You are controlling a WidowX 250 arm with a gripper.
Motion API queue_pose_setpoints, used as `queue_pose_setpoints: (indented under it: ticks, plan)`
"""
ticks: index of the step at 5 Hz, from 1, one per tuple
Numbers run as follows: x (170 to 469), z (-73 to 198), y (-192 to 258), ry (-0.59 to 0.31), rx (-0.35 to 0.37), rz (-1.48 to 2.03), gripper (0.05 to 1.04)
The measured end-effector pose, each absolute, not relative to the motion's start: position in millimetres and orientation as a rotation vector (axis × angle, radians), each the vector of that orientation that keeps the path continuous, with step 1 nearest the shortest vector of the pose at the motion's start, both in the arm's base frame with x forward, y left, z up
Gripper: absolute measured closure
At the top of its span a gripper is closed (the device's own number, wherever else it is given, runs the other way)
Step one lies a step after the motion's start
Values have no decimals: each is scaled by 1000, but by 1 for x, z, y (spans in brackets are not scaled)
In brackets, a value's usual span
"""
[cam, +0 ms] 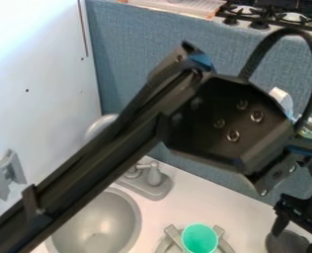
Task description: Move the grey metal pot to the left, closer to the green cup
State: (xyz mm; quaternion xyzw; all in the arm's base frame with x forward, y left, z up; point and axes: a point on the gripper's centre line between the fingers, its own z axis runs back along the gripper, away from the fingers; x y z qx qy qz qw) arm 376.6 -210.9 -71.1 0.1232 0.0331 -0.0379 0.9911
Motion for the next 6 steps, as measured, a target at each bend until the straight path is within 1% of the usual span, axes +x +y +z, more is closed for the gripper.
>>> queue_pose_setpoints:
  ticks: [2,3,4,5,6]
  plan:
    - [373,-68,-194,68,338,-57,75]
    - [368,-67,-181,94,365,-4,75]
    - [359,-73,-172,119,388,21,79]
    - [361,-41,-171,38,369,59,81]
    - [351,-3,-175,-42,306,100,81]
